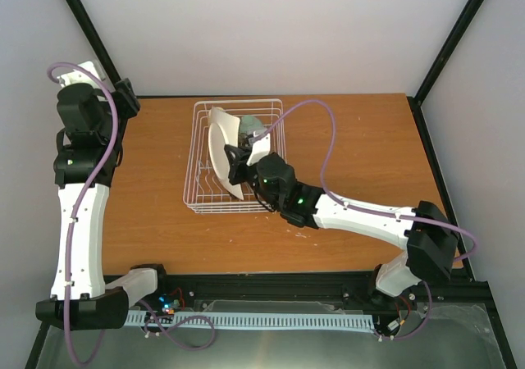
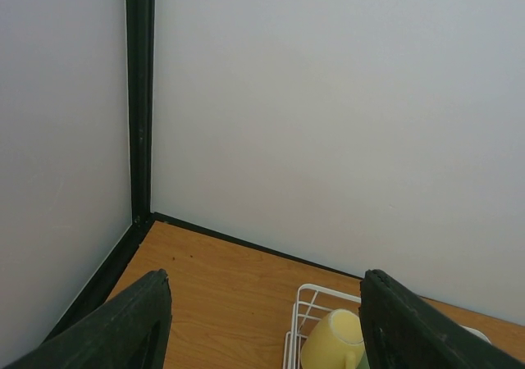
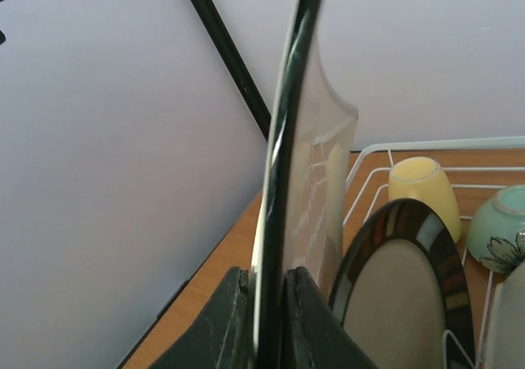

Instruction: Load the mixed dishes into the dish rack

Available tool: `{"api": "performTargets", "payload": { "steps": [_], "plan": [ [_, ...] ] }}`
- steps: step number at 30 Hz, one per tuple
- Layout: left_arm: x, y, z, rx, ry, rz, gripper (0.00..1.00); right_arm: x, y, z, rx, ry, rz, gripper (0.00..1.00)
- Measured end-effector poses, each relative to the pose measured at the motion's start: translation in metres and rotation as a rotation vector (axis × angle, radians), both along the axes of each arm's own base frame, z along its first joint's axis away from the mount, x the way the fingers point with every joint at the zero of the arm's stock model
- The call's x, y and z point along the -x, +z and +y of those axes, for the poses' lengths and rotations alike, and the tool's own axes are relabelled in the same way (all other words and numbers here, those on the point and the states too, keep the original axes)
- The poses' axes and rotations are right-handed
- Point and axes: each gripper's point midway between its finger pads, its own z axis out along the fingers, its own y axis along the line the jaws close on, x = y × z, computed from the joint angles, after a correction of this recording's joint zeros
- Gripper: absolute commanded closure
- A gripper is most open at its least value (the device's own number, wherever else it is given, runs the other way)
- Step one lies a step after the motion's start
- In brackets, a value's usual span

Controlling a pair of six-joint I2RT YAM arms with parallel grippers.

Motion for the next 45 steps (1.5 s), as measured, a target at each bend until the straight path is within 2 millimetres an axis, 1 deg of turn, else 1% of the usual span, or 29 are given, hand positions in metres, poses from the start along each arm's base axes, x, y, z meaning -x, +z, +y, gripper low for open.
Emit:
{"api": "performTargets", "payload": {
  "steps": [4, 7, 11, 14, 16, 21, 25, 28, 31, 34, 37, 39, 42, 45],
  "plan": [
    [0.000, 0.002, 0.000, -0.001, 0.001, -0.007, 0.37, -0.001, 0.000, 0.011, -0.025, -0.023, -0.018, 0.97],
    [0.000, 0.003, 0.000, -0.001, 0.002, -0.011, 0.37, 0.003, -0.012, 0.030, -0.004, -0.012, -0.021, 0.97],
    [0.000, 0.003, 0.001, -0.002, 0.003, -0.014, 0.37, 0.000, -0.025, 0.053, 0.018, 0.002, -0.023, 0.97],
    [0.000, 0.003, 0.001, -0.002, 0.004, -0.014, 0.36, -0.006, -0.023, 0.062, 0.037, -0.010, -0.048, 0.97],
    [0.000, 0.003, 0.001, -0.002, 0.004, -0.014, 0.37, -0.015, -0.016, 0.064, 0.029, -0.029, -0.061, 0.97],
    [0.000, 0.004, 0.001, -0.002, 0.004, -0.015, 0.37, -0.028, 0.014, 0.063, -0.041, -0.050, -0.055, 0.97],
    [0.000, 0.004, 0.001, -0.002, 0.003, -0.015, 0.38, -0.044, 0.037, 0.056, -0.090, -0.074, -0.030, 0.97],
    [0.000, 0.004, 0.001, -0.003, 0.004, -0.015, 0.38, -0.058, 0.048, 0.047, -0.088, -0.097, 0.007, 0.97],
    [0.000, 0.004, 0.001, -0.003, 0.004, -0.015, 0.39, -0.069, 0.056, 0.038, -0.072, -0.105, 0.052, 0.97],
    [0.000, 0.004, 0.001, -0.003, 0.004, -0.015, 0.40, -0.078, 0.058, 0.032, -0.061, -0.099, 0.107, 0.97],
    [0.000, 0.004, 0.001, -0.003, 0.004, -0.015, 0.40, -0.086, 0.055, 0.030, -0.058, -0.084, 0.168, 0.97],
    [0.000, 0.004, 0.001, -0.003, 0.005, -0.015, 0.40, -0.089, 0.047, 0.032, -0.051, -0.067, 0.214, 0.97],
    [0.000, 0.004, 0.001, -0.003, 0.005, -0.015, 0.40, -0.092, 0.029, 0.039, -0.035, -0.036, 0.291, 0.97],
    [0.000, 0.004, 0.001, -0.003, 0.005, -0.015, 0.40, -0.093, 0.007, 0.050, -0.012, -0.002, 0.370, 0.97]
  ]
}}
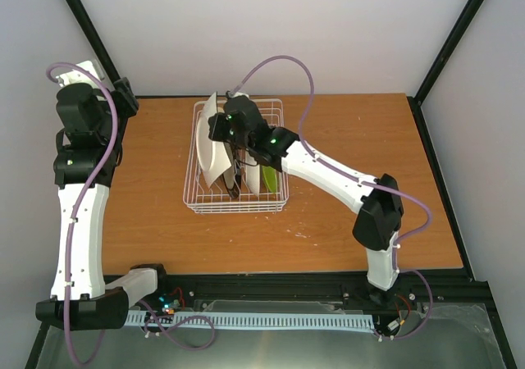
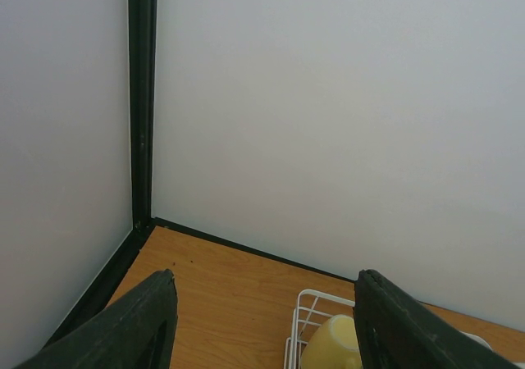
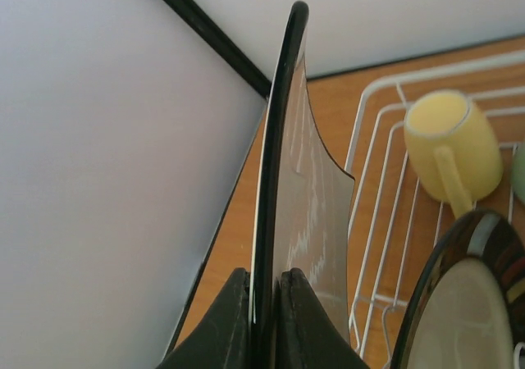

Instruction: Load the mixed dishes into the dish rack

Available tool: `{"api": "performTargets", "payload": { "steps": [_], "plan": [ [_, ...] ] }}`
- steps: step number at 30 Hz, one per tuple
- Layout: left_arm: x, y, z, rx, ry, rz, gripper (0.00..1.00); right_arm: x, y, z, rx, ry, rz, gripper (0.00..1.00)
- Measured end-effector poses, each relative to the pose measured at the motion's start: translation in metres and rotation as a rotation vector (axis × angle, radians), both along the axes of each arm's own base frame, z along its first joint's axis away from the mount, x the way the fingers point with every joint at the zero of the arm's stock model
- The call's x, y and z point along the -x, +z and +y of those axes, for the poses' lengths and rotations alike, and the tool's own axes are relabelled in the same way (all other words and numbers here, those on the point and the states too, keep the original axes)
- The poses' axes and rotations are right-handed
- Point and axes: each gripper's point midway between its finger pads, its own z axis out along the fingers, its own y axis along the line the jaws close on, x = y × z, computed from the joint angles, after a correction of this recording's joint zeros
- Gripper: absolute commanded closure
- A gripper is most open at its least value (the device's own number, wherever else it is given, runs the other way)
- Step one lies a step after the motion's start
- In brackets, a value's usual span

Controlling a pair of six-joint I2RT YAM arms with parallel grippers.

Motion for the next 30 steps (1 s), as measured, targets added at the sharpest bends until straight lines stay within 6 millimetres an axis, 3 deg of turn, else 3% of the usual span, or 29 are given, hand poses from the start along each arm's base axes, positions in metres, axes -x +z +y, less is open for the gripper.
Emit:
{"api": "performTargets", "payload": {
  "steps": [7, 17, 30],
  "plan": [
    [0.000, 0.000, 0.000, 0.000, 0.001, 0.000, 0.40, 0.004, -0.036, 0.015, 0.029, 0.050, 0.136, 0.97],
    [0.000, 0.000, 0.000, 0.000, 0.003, -0.001, 0.41, 0.006, -0.040, 0.013, 0.017, 0.005, 0.197, 0.97],
    [0.001, 0.001, 0.001, -0.001, 0.005, -0.001, 0.40, 0.014, -0.063, 0.008, 0.080, -0.116, 0.194, 0.97]
  ]
}}
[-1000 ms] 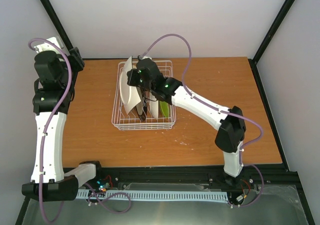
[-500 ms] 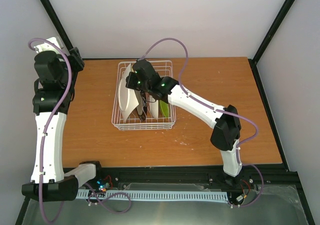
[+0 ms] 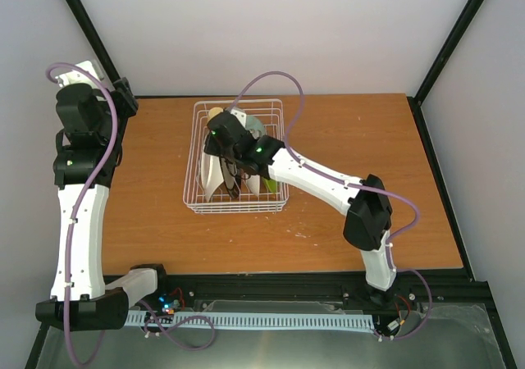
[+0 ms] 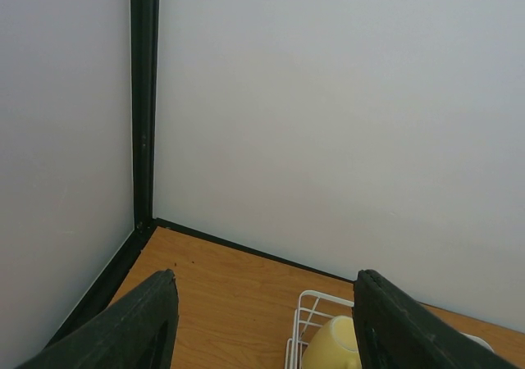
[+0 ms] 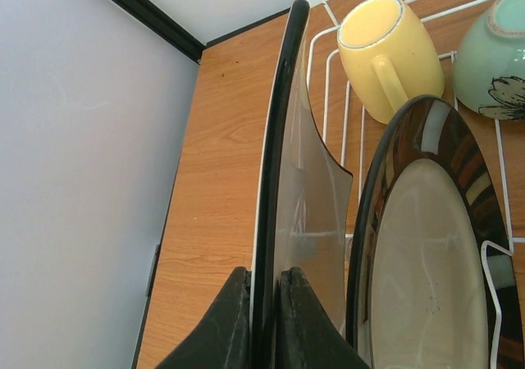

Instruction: Load the mixed dishes into the dish rack

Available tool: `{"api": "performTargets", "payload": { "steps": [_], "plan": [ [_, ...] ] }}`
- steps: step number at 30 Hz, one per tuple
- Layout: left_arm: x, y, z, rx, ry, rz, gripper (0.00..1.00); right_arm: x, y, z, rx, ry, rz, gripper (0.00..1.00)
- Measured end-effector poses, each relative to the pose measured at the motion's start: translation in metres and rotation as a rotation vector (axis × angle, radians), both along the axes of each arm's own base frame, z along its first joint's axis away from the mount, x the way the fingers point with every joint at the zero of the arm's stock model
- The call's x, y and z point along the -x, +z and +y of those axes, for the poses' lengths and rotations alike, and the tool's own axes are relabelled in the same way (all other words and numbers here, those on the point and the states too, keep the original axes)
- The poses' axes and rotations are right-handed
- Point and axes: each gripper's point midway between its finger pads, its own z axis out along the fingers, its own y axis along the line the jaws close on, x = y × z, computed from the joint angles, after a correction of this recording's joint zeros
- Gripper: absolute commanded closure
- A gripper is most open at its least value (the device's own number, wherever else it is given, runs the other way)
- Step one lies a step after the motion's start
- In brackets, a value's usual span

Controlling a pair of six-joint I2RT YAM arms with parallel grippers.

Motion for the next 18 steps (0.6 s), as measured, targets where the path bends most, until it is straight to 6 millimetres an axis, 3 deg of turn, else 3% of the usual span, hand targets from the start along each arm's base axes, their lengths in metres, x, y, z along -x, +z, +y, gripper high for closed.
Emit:
{"api": "performTargets", "payload": {
  "steps": [7, 11, 15, 18],
  "plan": [
    [0.000, 0.000, 0.000, 0.000, 0.000, 0.000, 0.40, -0.004, -0.030, 0.017, 0.053, -0.022, 0.027, 0.97],
    [0.000, 0.000, 0.000, 0.000, 0.000, -0.001, 0.40, -0.006, -0.035, 0.023, 0.071, -0.029, 0.027, 0.95],
    [0.002, 0.002, 0.000, -0.001, -0.001, -0.006, 0.40, -0.005, -0.035, 0.028, 0.069, -0.018, 0.037, 0.61],
    [0.005, 0.005, -0.001, -0.001, -0.001, -0.016, 0.40, -0.005, -0.022, 0.040, 0.013, 0.003, 0.017, 0.52]
  ]
}}
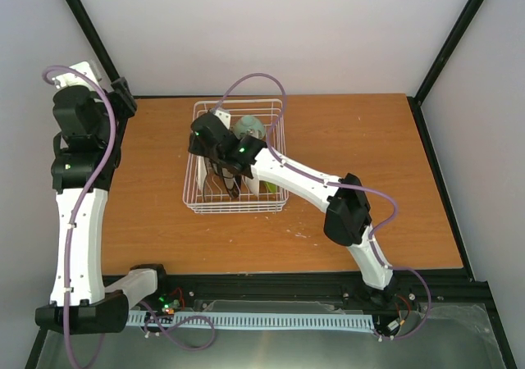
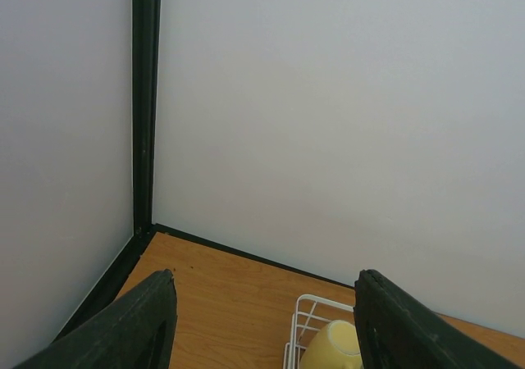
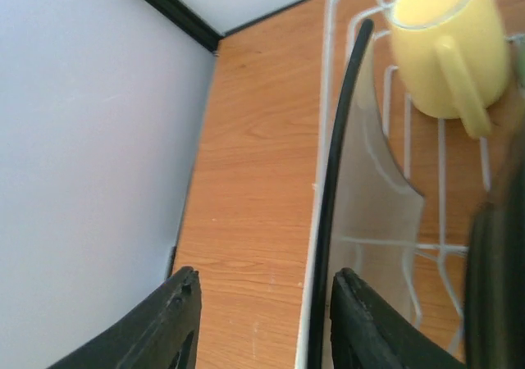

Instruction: Load the mixed dishes into the dish rack

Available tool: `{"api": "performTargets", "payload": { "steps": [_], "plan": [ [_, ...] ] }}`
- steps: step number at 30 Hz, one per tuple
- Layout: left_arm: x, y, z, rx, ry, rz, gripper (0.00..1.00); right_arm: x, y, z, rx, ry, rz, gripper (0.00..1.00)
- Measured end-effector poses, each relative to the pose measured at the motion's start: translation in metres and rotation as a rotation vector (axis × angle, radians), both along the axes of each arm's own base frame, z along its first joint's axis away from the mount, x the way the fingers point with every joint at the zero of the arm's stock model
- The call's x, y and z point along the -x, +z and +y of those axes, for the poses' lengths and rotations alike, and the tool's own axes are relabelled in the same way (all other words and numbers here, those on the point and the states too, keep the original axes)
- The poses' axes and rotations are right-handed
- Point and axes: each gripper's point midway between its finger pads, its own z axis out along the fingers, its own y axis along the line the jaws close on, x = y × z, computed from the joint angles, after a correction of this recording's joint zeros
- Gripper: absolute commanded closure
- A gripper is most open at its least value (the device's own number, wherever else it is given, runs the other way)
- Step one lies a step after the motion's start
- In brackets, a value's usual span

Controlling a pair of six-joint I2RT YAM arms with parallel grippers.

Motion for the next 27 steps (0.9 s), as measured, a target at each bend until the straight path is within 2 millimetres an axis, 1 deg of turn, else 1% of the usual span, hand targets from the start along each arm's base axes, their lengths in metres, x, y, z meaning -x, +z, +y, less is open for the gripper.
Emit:
{"api": "performTargets", "payload": {
  "steps": [2, 4, 9, 12, 16, 19, 22, 24, 27],
  "plan": [
    [0.002, 0.002, 0.000, 0.000, 0.000, -0.006, 0.40, 0.001, 0.011, 0.007, -0.041, 0.019, -0.014, 0.45],
    [0.003, 0.003, 0.000, -0.001, 0.000, -0.009, 0.40, 0.002, 0.019, 0.014, -0.071, 0.042, -0.028, 0.42],
    [0.004, 0.003, 0.000, -0.002, 0.001, -0.010, 0.39, 0.006, 0.030, 0.025, -0.114, 0.093, -0.052, 0.30],
    [0.004, 0.003, 0.000, -0.006, 0.002, -0.009, 0.34, 0.007, 0.035, 0.028, -0.123, 0.114, -0.069, 0.24],
    [0.004, 0.003, 0.000, -0.013, 0.002, -0.008, 0.27, 0.009, 0.042, 0.027, -0.124, 0.131, -0.101, 0.22],
    [0.004, 0.003, 0.000, -0.016, 0.001, -0.008, 0.23, 0.013, 0.051, 0.018, -0.118, 0.139, -0.130, 0.22],
    [0.004, 0.003, 0.000, -0.017, 0.000, -0.008, 0.22, 0.020, 0.066, 0.002, -0.105, 0.145, -0.182, 0.20],
    [0.004, 0.004, 0.000, -0.018, 0.001, -0.009, 0.21, 0.025, 0.081, -0.011, -0.101, 0.150, -0.233, 0.17],
    [0.006, 0.006, 0.000, -0.018, -0.001, -0.014, 0.18, 0.037, 0.106, -0.046, -0.083, 0.150, -0.331, 0.13]
  ]
}}
